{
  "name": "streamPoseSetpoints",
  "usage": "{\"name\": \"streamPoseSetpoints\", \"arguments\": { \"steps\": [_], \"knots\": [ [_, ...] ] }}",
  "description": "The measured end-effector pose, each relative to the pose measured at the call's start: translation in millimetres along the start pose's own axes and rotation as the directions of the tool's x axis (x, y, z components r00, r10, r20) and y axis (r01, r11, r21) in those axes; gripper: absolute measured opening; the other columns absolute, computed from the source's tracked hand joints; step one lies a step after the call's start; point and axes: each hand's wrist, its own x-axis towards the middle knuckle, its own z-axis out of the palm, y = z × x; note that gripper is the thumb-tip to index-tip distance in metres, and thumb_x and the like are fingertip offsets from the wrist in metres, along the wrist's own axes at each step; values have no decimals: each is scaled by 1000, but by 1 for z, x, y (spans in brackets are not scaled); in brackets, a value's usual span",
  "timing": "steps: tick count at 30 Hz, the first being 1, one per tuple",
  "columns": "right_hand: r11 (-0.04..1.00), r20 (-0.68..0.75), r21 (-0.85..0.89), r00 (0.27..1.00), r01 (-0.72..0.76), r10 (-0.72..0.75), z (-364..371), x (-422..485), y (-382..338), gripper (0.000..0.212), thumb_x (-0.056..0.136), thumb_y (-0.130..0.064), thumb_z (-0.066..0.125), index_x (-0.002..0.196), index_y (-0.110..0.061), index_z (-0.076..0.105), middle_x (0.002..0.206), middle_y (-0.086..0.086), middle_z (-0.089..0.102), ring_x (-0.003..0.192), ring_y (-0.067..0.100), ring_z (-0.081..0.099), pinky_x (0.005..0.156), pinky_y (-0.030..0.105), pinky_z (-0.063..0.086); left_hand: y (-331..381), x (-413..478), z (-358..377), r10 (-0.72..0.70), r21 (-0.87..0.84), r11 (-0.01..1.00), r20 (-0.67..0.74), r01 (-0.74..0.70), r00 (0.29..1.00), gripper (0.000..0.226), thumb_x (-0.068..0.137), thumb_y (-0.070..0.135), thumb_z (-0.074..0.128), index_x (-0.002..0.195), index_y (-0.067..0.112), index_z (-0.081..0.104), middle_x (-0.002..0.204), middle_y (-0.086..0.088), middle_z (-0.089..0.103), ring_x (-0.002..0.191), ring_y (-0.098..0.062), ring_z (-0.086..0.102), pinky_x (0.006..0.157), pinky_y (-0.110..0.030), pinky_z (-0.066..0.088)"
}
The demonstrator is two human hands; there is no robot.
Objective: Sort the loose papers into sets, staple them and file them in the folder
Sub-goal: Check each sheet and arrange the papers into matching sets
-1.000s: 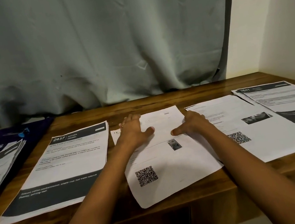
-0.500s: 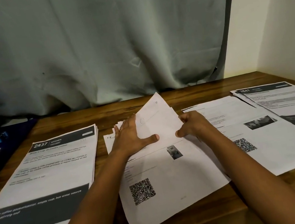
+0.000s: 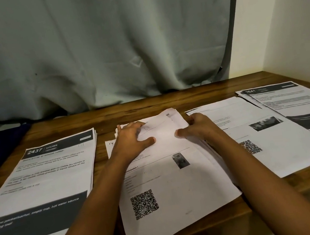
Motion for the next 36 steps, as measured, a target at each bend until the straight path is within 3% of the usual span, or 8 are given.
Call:
{"name": "streamPoseSetpoints", "arguments": {
  "steps": [5, 12, 17, 23, 26, 29, 32, 36],
  "knots": [
    [999, -23, -25, 1000, -22, 21, 5, 1, -3, 65, 70, -39, 81, 123, -16, 52, 124, 5, 57, 117, 29, 51, 94, 41, 49, -1, -2, 0, 48, 5, 999, 41, -49, 998, 61, 84, 48, 66, 136, 22, 48, 143, -2, 48, 134, -21, 39, 118, -44, 1],
    [993, -32, 116, 999, -15, 19, 1, 0, -5, 69, 73, -17, 81, 132, -17, 44, 133, 6, 52, 118, 28, 52, 91, 39, 47, -2, -3, 0, 177, -31, 984, 41, -176, 983, 42, 87, 42, 63, 125, 24, 60, 132, 3, 58, 126, -16, 46, 117, -45, -3],
    [980, -63, 192, 997, 57, -45, 3, 3, -3, 49, 72, -8, 80, 113, -19, 55, 117, 3, 61, 106, 25, 60, 87, 36, 52, -2, -3, 1, 164, -26, 986, 55, -163, 985, 43, 88, 43, 62, 128, 26, 58, 136, 4, 55, 129, -16, 43, 117, -46, -1],
    [969, -17, 210, 991, 131, -131, 0, 4, -1, 28, 74, 2, 75, 93, -16, 64, 97, 0, 67, 86, 18, 63, 61, 19, 47, 4, -6, -2, 138, -84, 987, 16, -137, 990, 97, 80, 44, 71, 151, 33, 7, 160, 6, 8, 147, -21, 8, 116, -43, 7],
    [971, -21, 139, 981, 192, -191, 0, 6, 1, 28, 73, 7, 73, 75, -20, 67, 80, -2, 67, 73, 11, 62, 58, 16, 46, 3, -5, -3, 158, -166, 971, -100, -173, 982, 120, 68, 40, 83, 151, 34, -3, 160, 10, -2, 143, -9, -3, 115, -40, 4],
    [969, -1, 101, 974, 227, -228, 0, 8, 5, 30, 72, 9, 73, 69, -20, 69, 79, -2, 70, 78, 14, 66, 68, 19, 53, 3, -5, -5, 190, -170, 962, -135, -212, 972, 116, 62, 36, 88, 151, 34, 12, 160, 8, 8, 145, -10, -2, 113, -33, -2],
    [971, 20, 115, 976, 212, -215, -3, 8, 7, 27, 72, 6, 76, 74, -19, 68, 86, 1, 69, 84, 19, 65, 74, 27, 55, 0, -6, -4, 226, -103, 966, -110, -237, 968, 76, 66, 45, 82, 133, 29, 50, 148, 0, 41, 145, -15, 17, 115, -38, -11],
    [993, 40, 40, 993, 113, -115, -1, 12, 12, 53, 68, -16, 84, 114, -21, 57, 113, -3, 59, 103, 21, 58, 83, 33, 51, -4, -5, -4, 234, -63, 969, -73, -238, 970, 65, 61, 64, 74, 113, 27, 62, 123, 6, 61, 126, -13, 47, 114, -38, -14]
  ]
}}
